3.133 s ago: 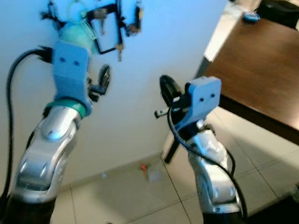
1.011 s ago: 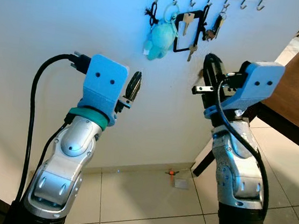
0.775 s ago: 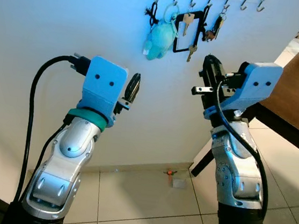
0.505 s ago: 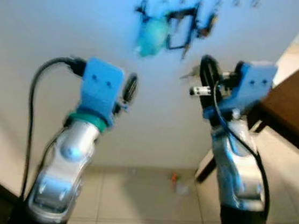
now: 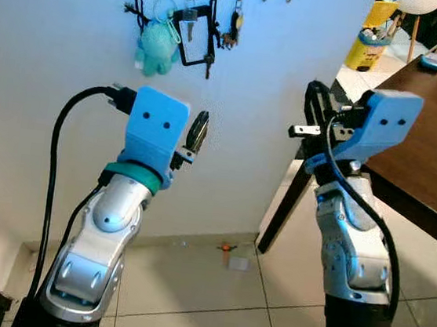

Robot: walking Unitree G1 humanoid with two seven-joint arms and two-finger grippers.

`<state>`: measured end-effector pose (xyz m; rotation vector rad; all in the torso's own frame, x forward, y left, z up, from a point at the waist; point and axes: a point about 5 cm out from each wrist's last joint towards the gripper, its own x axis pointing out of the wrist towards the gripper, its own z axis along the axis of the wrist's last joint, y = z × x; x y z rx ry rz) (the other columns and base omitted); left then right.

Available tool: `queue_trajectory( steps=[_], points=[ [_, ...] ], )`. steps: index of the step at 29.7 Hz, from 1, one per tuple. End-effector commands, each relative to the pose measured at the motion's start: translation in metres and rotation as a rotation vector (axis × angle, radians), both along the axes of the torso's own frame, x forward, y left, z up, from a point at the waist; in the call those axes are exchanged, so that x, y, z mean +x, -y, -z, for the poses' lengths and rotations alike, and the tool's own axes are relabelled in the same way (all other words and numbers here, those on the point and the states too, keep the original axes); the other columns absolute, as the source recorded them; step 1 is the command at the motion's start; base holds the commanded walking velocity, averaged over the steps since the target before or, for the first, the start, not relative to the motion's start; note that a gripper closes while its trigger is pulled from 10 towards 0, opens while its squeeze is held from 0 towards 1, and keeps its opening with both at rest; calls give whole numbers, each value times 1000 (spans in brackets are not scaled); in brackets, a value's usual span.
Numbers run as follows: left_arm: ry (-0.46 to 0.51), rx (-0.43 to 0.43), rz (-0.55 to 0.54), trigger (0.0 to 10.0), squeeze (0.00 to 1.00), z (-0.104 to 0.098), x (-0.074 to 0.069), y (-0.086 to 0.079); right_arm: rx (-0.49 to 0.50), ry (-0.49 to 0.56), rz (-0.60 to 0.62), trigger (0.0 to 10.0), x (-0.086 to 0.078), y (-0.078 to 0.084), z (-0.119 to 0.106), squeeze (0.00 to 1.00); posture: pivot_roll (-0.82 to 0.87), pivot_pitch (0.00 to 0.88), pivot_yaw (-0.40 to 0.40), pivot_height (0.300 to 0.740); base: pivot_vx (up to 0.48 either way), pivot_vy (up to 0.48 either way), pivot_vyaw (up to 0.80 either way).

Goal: Hang keys on a hook

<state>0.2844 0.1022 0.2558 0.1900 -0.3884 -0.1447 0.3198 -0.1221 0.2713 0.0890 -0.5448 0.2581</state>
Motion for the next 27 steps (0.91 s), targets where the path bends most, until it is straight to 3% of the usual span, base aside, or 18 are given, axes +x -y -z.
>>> queue_trajectory(
  steps=[1,3,15,27],
  points=[
    [-11,10,-10,10000,0,2,0,-1,-14,5,15,10000,-1,2,1,0,-80,68,94,740,0,0,794],
    [-17,10,-15,10000,0,3,1,-1,-48,6,37,10000,0,2,1,0,-80,68,94,740,0,0,797],
    [-19,-1,-15,10000,0,2,1,-1,-36,2,33,10000,0,3,2,0,-80,68,94,740,0,0,748],
    [-8,-1,-18,10000,0,1,3,-1,-15,25,18,10000,-3,2,-3,0,-81,69,95,740,240,0,0]
  ],
)
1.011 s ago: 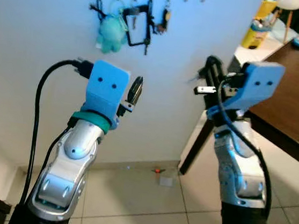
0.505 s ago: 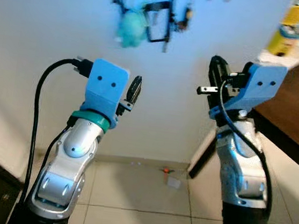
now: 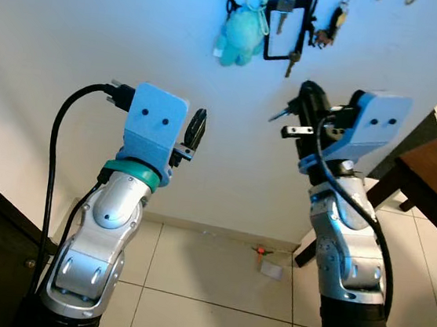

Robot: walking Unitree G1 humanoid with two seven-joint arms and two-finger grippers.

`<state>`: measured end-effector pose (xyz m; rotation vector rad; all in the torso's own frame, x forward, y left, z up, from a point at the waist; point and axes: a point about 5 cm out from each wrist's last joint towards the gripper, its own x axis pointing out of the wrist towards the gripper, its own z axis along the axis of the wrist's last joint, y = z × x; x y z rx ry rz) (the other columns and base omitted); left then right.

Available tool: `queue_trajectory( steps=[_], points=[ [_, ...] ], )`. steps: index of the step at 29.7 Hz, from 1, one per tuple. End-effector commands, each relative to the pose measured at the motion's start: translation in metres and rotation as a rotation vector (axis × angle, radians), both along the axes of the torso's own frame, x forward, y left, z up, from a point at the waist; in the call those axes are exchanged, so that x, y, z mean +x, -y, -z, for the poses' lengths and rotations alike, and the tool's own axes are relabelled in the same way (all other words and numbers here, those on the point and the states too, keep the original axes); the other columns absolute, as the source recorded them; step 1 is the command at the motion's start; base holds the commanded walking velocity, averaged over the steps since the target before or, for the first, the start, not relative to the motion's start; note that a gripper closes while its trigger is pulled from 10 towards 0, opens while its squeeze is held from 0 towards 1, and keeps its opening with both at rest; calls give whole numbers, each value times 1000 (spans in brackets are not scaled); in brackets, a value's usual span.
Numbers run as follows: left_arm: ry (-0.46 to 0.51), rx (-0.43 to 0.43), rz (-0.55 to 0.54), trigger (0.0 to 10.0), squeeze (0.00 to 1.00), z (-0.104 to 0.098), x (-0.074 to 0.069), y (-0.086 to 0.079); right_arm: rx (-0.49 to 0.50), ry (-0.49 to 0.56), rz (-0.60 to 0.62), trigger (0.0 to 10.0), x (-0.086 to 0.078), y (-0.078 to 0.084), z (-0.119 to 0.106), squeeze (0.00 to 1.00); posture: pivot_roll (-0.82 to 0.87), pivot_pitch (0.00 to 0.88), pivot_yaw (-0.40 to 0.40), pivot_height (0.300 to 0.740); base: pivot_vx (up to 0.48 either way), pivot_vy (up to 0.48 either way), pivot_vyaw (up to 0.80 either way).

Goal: Hang keys on a hook

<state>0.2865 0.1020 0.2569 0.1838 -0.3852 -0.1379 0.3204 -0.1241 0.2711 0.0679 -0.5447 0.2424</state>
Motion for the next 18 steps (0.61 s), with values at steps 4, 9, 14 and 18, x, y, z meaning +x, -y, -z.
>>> queue_trajectory(
  steps=[4,9,14,18],
  points=[
    [-4,5,-13,10000,0,2,1,-1,-28,47,1,10000,-4,0,-5,0,-81,69,95,740,300,0,0],
    [-3,-10,-21,10000,0,0,2,-4,-113,208,46,10000,-13,-2,-32,0,-81,71,93,740,286,0,0],
    [0,-12,-22,10000,0,-1,2,-4,-125,267,73,10000,-17,-2,-43,0,-82,69,92,740,285,0,0],
    [3,-13,-22,10000,0,-1,3,-4,-134,283,77,10000,-17,-2,-46,0,-83,65,90,740,275,0,0]
  ],
)
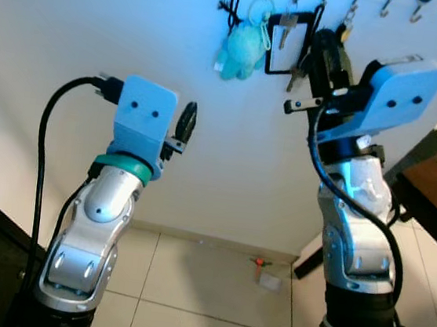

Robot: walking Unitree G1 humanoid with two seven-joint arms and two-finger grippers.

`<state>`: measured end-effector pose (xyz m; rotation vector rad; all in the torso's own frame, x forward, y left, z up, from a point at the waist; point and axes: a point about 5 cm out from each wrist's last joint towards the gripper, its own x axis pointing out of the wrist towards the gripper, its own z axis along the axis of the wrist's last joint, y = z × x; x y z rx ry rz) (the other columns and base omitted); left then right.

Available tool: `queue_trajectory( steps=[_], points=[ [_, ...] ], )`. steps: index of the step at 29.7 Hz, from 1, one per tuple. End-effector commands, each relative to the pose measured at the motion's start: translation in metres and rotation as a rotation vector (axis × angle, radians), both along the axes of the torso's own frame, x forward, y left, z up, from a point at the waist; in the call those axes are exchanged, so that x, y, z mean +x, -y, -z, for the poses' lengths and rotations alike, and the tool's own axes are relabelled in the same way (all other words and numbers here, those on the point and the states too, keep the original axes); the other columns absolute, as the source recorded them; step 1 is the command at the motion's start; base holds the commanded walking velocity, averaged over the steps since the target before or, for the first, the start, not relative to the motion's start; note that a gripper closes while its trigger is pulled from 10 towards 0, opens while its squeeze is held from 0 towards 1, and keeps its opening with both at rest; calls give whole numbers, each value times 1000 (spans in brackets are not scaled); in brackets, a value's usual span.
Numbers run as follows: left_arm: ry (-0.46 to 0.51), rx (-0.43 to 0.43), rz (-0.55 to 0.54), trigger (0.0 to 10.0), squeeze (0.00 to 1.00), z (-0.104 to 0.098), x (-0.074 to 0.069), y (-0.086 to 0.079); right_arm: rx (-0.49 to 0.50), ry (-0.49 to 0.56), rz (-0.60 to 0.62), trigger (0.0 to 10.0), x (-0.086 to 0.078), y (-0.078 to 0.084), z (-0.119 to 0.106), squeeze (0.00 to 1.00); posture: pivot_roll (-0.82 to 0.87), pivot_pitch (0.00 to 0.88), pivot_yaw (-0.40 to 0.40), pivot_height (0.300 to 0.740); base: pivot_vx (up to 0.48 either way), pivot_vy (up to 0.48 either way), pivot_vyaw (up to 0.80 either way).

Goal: Hang keys on a hook

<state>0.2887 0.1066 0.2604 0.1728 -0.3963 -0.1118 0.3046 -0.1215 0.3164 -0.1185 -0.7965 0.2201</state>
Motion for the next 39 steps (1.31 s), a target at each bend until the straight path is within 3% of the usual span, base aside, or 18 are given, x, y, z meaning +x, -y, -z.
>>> queue_trajectory(
  steps=[1,16,17,18,19,21,22,25,30,34,39],
  points=[
    [-7,4,0,10000,0,2,1,1,-3,17,5,10000,-2,1,-2,0,-83,65,90,740,266,0,0],
    [-3,3,1,10000,0,1,1,1,56,-1,50,10000,3,12,-2,0,-85,58,88,740,68,0,0],
    [-3,4,0,10000,0,2,1,1,94,6,128,10000,4,23,-3,0,-84,58,90,740,0,0,0],
    [-3,4,0,10000,0,2,1,1,94,6,128,10000,4,23,-3,0,-84,58,90,740,0,0,0],
    [-5,6,-2,10000,0,2,1,0,71,40,243,10000,3,34,-5,0,-85,58,91,740,0,0,0],
    [-5,6,-2,10000,0,2,1,0,71,40,243,10000,3,34,-5,0,-85,58,91,740,0,0,0],
    [-6,6,-3,10000,0,2,2,0,60,78,338,10000,1,44,-9,0,-89,58,95,740,0,0,0],
    [-5,7,-2,10000,0,2,3,0,35,108,408,10000,2,56,-13,0,-89,59,95,740,0,0,0],
    [-8,5,-3,10000,0,2,4,1,-5,79,345,10000,6,49,-9,0,-92,60,96,740,0,0,0],
    [-7,-10,7,10000,0,2,2,1,-18,19,247,10000,8,32,5,0,-83,65,93,740,0,0,0],
    [-5,-8,8,10000,0,2,1,1,-16,-3,215,10000,9,25,12,0,-82,66,93,740,0,0,0]
  ],
)
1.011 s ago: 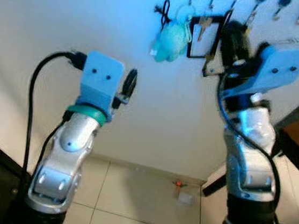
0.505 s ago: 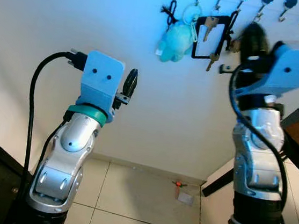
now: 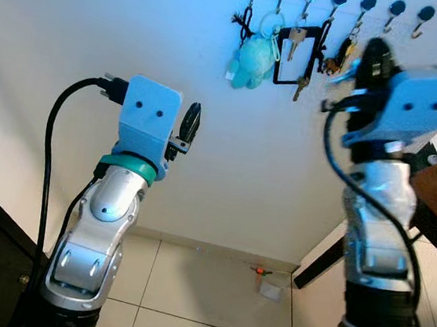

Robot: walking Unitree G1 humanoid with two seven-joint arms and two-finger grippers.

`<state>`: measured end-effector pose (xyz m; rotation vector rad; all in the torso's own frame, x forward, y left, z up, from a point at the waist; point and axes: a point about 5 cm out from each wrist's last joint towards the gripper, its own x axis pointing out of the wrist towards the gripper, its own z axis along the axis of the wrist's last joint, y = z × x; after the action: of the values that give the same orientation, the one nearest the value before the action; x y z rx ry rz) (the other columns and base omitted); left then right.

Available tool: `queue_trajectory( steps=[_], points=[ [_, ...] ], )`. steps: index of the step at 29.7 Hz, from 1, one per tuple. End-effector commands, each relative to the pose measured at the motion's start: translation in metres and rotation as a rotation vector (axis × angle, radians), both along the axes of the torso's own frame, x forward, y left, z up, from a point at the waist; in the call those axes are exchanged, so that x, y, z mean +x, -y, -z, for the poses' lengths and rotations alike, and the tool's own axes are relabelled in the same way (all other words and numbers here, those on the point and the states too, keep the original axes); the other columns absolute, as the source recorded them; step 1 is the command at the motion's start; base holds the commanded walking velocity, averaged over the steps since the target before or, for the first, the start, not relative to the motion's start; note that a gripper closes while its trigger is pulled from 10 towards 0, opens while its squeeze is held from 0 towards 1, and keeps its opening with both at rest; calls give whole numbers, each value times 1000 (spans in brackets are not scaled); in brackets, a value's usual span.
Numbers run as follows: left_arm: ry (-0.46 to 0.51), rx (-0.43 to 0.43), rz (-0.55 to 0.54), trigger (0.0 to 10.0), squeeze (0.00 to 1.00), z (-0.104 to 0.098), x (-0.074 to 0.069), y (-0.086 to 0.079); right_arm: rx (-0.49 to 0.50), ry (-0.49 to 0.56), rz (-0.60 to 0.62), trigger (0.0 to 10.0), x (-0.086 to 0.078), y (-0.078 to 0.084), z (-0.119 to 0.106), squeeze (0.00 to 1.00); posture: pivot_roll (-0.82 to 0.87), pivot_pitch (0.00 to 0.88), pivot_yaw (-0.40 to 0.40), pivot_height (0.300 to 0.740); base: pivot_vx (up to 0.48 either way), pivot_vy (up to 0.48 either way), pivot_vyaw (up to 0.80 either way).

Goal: Hang keys on a hook

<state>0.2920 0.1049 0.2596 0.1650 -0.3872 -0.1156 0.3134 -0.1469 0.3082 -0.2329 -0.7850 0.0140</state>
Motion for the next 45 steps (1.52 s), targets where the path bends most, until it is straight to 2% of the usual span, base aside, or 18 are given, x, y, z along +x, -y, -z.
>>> queue_trajectory(
  steps=[1,8,9,10,11,13,15,17,19,23,31,39,45],
  points=[
    [5,-2,4,10000,0,1,-2,-1,10,-14,-13,10000,0,-1,4,0,-82,66,93,740,0,0,0],
    [-1,0,0,10000,0,3,-1,-2,23,-78,-54,10000,4,-7,19,0,-81,67,93,740,0,0,0],
    [-6,-1,2,10000,0,5,-1,-2,31,-118,-67,10000,5,-8,29,0,-88,69,91,740,0,0,0],
    [-6,-1,2,10000,0,5,-1,-2,31,-118,-67,10000,5,-8,29,0,-88,69,91,740,0,0,0],
    [-22,-11,3,10000,0,8,0,-2,55,-193,-79,10000,9,-9,45,0,-87,70,90,740,0,0,0],
    [-22,-11,3,10000,0,8,0,-2,55,-193,-79,10000,9,-9,45,0,-87,70,90,740,0,0,0],
    [-58,-23,-6,10000,0,17,2,-7,89,-319,-103,10000,11,-12,75,0,-82,67,89,740,0,0,0],
    [-58,-23,-6,10000,0,17,2,-7,89,-319,-103,10000,11,-12,75,0,-82,67,89,740,0,0,0],
    [-86,-15,-23,10000,0,25,3,-13,95,-379,-111,10000,11,-15,92,0,-85,67,92,740,0,0,0],
    [-98,0,-28,10000,0,29,4,-16,95,-389,-112,10000,10,-15,95,0,-87,72,94,740,0,0,0],
    [-108,3,-11,10000,0,33,5,-10,104,-381,-99,10000,11,-11,93,0,-89,77,108,740,0,0,0],
    [-104,3,-19,10000,0,31,4,-14,107,-377,-119,10000,11,-17,93,0,-74,73,105,740,0,0,0],
    [-101,-4,-13,10000,0,31,2,-13,105,-375,-120,10000,12,-16,93,0,-72,75,103,740,-330,0,0]
  ],
)
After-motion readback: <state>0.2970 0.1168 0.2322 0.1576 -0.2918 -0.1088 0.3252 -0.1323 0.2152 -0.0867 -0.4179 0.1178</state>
